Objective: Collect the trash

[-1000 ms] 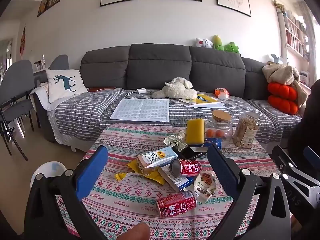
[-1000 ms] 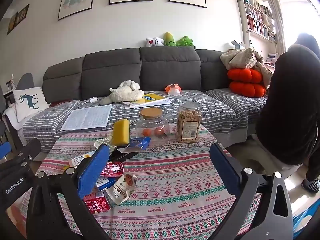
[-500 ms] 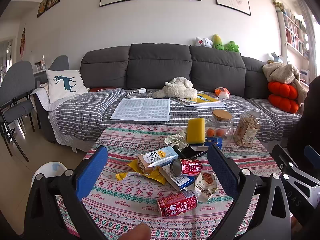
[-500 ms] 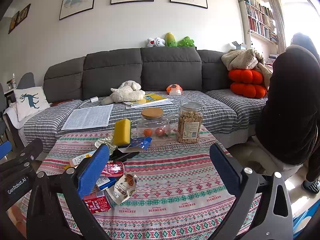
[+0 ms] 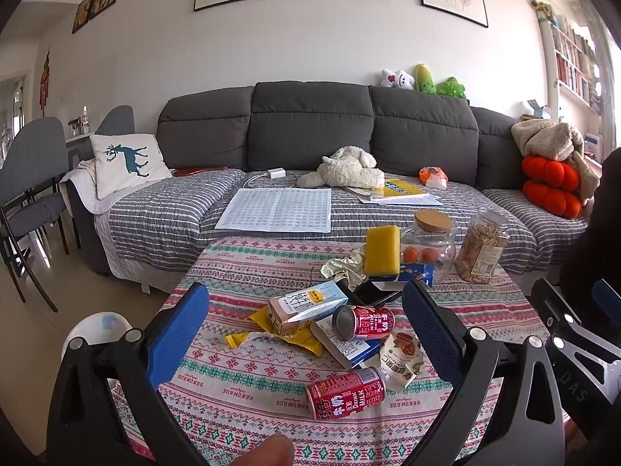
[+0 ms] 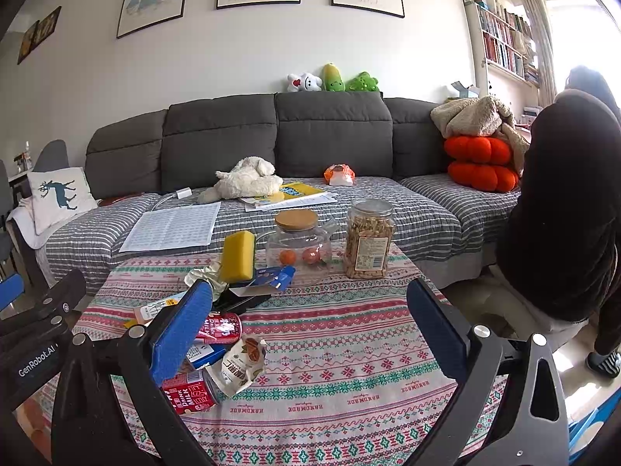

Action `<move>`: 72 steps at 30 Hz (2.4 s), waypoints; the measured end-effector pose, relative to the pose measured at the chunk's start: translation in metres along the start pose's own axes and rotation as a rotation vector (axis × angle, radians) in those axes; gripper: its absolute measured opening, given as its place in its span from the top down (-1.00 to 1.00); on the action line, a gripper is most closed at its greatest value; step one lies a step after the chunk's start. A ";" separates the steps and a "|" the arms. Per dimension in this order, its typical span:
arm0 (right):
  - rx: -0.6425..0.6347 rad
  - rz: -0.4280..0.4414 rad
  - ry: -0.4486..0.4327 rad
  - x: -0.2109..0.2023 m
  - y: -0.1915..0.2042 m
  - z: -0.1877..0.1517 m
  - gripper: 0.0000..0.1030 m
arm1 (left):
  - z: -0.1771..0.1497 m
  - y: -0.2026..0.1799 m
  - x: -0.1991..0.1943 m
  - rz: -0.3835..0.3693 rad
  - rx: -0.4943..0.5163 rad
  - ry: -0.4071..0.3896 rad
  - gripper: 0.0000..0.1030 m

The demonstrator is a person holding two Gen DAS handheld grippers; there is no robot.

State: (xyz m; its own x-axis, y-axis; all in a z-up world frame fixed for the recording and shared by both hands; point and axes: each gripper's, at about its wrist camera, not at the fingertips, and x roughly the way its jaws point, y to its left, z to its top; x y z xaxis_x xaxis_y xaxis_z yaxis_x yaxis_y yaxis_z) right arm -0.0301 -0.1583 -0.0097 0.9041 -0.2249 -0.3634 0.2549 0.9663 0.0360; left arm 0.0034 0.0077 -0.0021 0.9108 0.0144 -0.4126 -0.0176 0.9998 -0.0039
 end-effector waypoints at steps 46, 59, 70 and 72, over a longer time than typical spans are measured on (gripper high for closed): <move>-0.001 0.002 0.004 0.002 -0.001 -0.001 -0.87 | -0.004 0.000 0.006 0.015 0.006 0.018 -0.88; 0.046 0.058 0.084 0.017 -0.009 -0.005 -0.87 | 0.000 0.006 0.014 0.013 0.007 0.049 -0.88; 0.221 0.237 0.351 0.089 -0.016 0.043 -0.87 | 0.083 0.049 0.075 -0.224 -0.077 0.182 -0.88; 0.240 0.227 0.370 0.101 -0.020 0.036 -0.87 | 0.059 0.044 0.124 -0.330 -0.018 0.439 -0.88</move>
State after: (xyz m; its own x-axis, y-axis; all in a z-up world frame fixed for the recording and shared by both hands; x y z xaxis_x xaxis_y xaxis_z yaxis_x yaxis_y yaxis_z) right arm 0.0683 -0.2046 -0.0132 0.7744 0.0897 -0.6263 0.1767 0.9199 0.3502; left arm 0.1398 0.0540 -0.0001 0.6120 -0.3093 -0.7279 0.2292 0.9502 -0.2110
